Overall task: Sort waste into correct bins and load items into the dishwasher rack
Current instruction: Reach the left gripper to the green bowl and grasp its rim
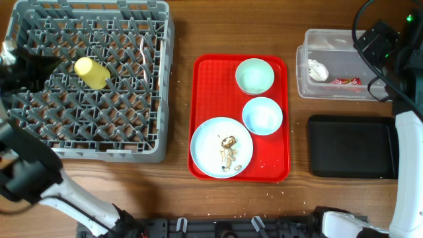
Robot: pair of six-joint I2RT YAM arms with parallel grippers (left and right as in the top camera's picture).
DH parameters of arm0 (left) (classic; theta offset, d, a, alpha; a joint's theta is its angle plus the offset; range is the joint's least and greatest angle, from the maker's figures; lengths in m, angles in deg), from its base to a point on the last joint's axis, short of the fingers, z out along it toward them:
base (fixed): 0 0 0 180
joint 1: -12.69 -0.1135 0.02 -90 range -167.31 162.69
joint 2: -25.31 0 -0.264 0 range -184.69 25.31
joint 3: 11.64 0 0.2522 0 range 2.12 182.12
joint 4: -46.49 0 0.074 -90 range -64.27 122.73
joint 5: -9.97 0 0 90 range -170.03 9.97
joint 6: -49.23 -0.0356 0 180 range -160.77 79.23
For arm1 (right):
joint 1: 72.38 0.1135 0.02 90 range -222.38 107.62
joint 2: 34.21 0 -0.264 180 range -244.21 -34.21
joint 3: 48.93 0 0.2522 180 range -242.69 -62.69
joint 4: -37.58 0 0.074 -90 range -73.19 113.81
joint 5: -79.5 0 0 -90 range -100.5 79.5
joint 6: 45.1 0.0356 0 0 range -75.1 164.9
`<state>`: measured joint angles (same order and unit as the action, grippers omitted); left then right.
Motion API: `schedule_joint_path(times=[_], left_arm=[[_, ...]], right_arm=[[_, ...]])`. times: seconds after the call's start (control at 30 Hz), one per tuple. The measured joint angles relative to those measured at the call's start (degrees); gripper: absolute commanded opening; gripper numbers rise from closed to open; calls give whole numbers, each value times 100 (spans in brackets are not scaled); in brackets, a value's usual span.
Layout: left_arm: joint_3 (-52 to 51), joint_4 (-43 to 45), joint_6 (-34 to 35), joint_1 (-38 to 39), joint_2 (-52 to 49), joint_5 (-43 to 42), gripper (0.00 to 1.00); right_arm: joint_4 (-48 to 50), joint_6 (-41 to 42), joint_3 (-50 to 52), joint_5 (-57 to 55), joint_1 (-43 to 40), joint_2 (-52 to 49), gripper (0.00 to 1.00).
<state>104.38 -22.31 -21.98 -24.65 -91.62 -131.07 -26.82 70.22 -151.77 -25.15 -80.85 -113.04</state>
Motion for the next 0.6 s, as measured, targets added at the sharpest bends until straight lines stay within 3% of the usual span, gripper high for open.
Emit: schedule_joint_path(times=[0.07,0.13,0.27,0.47,0.6], left_arm=[[4,-46,-39,570,564,697,31],[17,-92,-201,1434,920,1296,54],[22,-13,-525,3294,835,2312,68],[22,476,-658,5657,428,4207,70],[22,999,-678,6426,48,4920,63]], right_arm=[[-2,0,0,0,0,0,100],[0,0,0,0,0,0,100],[-7,0,0,0,0,0,100],[-4,0,0,0,0,0,100],[-4,0,0,0,0,0,100]])
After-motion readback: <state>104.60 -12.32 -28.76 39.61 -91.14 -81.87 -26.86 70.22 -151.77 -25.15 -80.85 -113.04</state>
